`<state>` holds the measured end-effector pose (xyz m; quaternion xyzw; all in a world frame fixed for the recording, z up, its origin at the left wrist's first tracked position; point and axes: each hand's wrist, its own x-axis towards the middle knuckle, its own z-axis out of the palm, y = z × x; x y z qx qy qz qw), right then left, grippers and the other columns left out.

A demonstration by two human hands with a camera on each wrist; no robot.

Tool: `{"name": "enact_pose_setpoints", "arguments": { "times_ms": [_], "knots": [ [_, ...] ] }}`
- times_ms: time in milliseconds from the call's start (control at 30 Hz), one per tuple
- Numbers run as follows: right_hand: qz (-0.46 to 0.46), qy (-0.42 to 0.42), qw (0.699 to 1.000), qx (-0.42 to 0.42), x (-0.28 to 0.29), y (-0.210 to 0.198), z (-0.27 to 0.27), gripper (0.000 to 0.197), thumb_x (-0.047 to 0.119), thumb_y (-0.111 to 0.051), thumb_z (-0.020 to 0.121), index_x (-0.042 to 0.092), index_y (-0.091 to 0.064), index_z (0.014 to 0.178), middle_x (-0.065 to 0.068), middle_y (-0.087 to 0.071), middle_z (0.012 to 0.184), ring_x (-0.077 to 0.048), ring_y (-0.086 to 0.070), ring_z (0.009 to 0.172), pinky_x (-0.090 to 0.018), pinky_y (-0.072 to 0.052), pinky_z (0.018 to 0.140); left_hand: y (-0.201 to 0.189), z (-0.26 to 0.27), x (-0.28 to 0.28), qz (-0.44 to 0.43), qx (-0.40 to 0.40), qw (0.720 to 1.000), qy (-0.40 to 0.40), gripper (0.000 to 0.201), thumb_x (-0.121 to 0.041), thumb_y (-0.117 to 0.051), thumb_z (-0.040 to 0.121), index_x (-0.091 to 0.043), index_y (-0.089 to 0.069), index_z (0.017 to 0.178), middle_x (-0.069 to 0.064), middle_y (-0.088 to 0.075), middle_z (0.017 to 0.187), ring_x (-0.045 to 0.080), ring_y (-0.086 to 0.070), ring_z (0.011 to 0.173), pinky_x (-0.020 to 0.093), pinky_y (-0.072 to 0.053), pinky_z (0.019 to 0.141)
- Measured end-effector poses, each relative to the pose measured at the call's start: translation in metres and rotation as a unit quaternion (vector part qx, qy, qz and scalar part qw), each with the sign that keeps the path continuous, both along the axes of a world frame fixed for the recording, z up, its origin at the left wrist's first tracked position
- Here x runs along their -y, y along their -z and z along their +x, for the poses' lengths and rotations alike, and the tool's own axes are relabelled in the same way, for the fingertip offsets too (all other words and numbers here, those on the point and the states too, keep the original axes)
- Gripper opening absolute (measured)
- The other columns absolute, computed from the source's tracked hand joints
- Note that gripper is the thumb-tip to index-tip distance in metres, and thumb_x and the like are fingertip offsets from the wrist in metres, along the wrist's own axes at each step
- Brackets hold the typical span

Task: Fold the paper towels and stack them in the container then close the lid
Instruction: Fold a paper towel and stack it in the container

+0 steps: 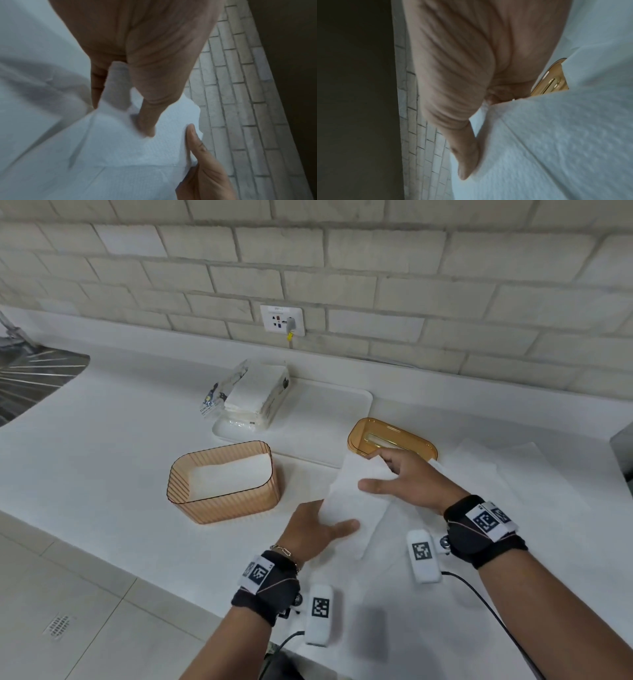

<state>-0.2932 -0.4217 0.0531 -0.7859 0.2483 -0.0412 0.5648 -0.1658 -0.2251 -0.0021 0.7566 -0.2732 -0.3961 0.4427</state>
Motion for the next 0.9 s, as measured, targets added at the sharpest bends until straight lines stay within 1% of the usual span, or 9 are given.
{"name": "enact_pose_setpoints", "arguments": {
  "times_ms": [67,100,267,367,467,600,733,800,900],
  "knots": [
    [0.004,0.023,1.0,0.019,0.002,0.001,-0.003,0.042,0.037,-0.088,0.083,0.011,-0.072,0.112,-0.008,-0.08,0.107,-0.025,-0.076,0.103,-0.049,-0.057,0.1,0.001,0.0,0.003,-0.022,-0.011,0.999,-0.033,0.032,-0.044,-0.086,0.084,-0.017,-0.079,0.1,-0.005,-0.082,0.094,0.017,-0.079,0.089,0.045,-0.064,0.088],
    [0.015,0.033,0.999,0.029,0.003,0.001,-0.004,0.039,0.034,-0.088,0.084,0.01,-0.074,0.11,-0.008,-0.08,0.106,-0.028,-0.077,0.102,-0.053,-0.057,0.1,0.001,0.001,0.005,-0.034,-0.008,0.998,-0.043,0.031,-0.045,-0.084,0.085,-0.018,-0.079,0.099,-0.005,-0.082,0.093,0.018,-0.079,0.088,0.045,-0.063,0.086],
    [0.063,0.048,0.995,0.055,0.003,0.003,-0.007,0.032,0.025,-0.088,0.084,0.016,-0.077,0.113,0.001,-0.081,0.111,-0.02,-0.076,0.107,-0.049,-0.057,0.103,-0.006,0.004,0.019,-0.093,0.038,0.992,-0.082,0.022,-0.044,-0.075,0.093,-0.022,-0.077,0.092,-0.01,-0.077,0.081,0.016,-0.069,0.075,0.041,-0.058,0.07],
    [0.113,0.032,0.992,0.04,0.007,0.01,-0.012,0.049,0.013,-0.091,0.078,0.014,-0.072,0.124,-0.003,-0.079,0.118,-0.022,-0.075,0.112,-0.048,-0.057,0.103,-0.009,0.007,0.026,-0.123,0.016,0.983,-0.137,0.024,-0.036,-0.072,0.097,-0.014,-0.078,0.092,0.001,-0.079,0.084,0.015,-0.067,0.075,0.039,-0.057,0.073],
    [0.131,0.044,0.99,0.023,0.01,0.019,-0.017,0.048,0.006,-0.091,0.077,0.011,-0.074,0.122,-0.009,-0.08,0.112,-0.027,-0.077,0.107,-0.051,-0.059,0.1,-0.004,0.015,0.027,-0.135,-0.025,0.969,-0.207,0.036,-0.041,-0.076,0.092,-0.006,-0.077,0.088,0.006,-0.075,0.08,0.018,-0.063,0.073,0.037,-0.053,0.073],
    [0.162,0.095,0.981,0.058,0.011,0.029,-0.019,0.041,0.008,-0.086,0.083,0.011,-0.075,0.123,-0.009,-0.08,0.114,-0.03,-0.077,0.109,-0.046,-0.06,0.097,-0.002,0.02,0.025,-0.142,-0.158,0.939,-0.27,0.018,-0.031,-0.074,0.097,-0.015,-0.082,0.097,0.004,-0.081,0.095,0.023,-0.071,0.084,0.042,-0.059,0.082],
    [0.218,0.147,0.96,0.091,-0.002,0.035,-0.013,0.03,0.004,-0.074,0.094,0.009,-0.072,0.124,-0.008,-0.08,0.116,-0.027,-0.075,0.112,-0.035,-0.063,0.091,-0.001,0.013,0.028,-0.151,-0.311,0.91,-0.227,0.042,-0.038,-0.074,0.095,-0.009,-0.072,0.125,0.02,-0.074,0.125,0.037,-0.073,0.105,0.052,-0.061,0.085],
    [0.23,0.146,0.958,0.089,-0.009,0.036,-0.009,0.027,0.006,-0.07,0.097,0.011,-0.072,0.124,-0.006,-0.079,0.117,-0.026,-0.075,0.112,-0.038,-0.063,0.092,0.001,0.006,0.034,-0.133,-0.297,0.915,-0.237,0.046,-0.041,-0.08,0.089,-0.007,-0.074,0.119,0.017,-0.076,0.12,0.036,-0.074,0.105,0.05,-0.061,0.087],
    [0.224,0.141,0.961,0.077,-0.015,0.034,-0.004,0.027,0.004,-0.066,0.1,0.016,-0.074,0.123,-0.003,-0.08,0.116,-0.024,-0.075,0.111,-0.045,-0.059,0.098,0.0,-0.006,0.04,-0.118,-0.241,0.929,-0.255,0.024,-0.032,-0.085,0.087,-0.011,-0.077,0.092,0.011,-0.081,0.101,0.026,-0.074,0.087,0.038,-0.06,0.078]
  ]
}}
